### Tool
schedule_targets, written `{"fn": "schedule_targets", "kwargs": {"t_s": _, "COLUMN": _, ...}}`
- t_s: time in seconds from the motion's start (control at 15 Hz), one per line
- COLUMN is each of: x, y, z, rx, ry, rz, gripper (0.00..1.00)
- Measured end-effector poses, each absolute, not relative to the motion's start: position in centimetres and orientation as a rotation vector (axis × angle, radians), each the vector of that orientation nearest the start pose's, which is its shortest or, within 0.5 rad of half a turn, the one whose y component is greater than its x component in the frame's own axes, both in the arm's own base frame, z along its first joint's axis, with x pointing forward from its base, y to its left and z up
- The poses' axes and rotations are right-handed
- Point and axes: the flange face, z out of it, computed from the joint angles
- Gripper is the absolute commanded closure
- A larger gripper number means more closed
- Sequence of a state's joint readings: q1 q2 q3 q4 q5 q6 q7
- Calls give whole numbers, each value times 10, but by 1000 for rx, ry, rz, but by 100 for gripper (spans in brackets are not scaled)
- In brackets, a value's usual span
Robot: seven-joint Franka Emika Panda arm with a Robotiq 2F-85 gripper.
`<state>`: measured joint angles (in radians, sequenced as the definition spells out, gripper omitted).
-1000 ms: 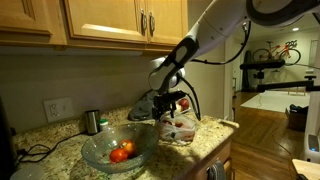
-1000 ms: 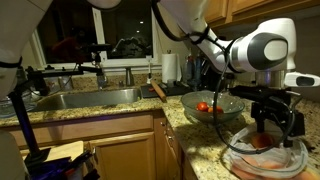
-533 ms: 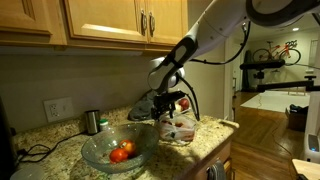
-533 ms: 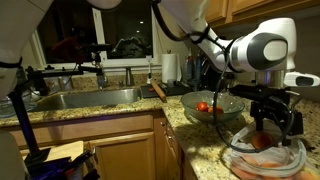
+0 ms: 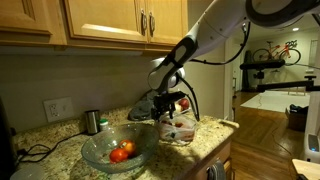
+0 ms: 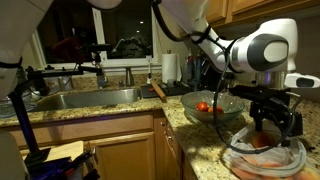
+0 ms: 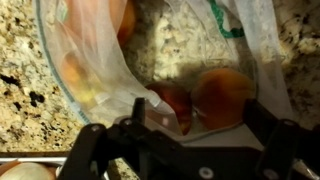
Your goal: Pick up the mango from the bag and put it in the bowl
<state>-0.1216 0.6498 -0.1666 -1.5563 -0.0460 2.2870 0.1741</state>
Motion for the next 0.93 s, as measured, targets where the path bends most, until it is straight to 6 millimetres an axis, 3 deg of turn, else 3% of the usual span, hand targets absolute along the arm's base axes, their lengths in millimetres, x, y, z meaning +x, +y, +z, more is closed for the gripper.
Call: {"fn": "schedule_targets", "kwargs": {"t_s": 0.93, "x": 691, "y": -192, "z": 275, "rx": -3196, "ry": 647, "rz": -137, "gripper": 0}}
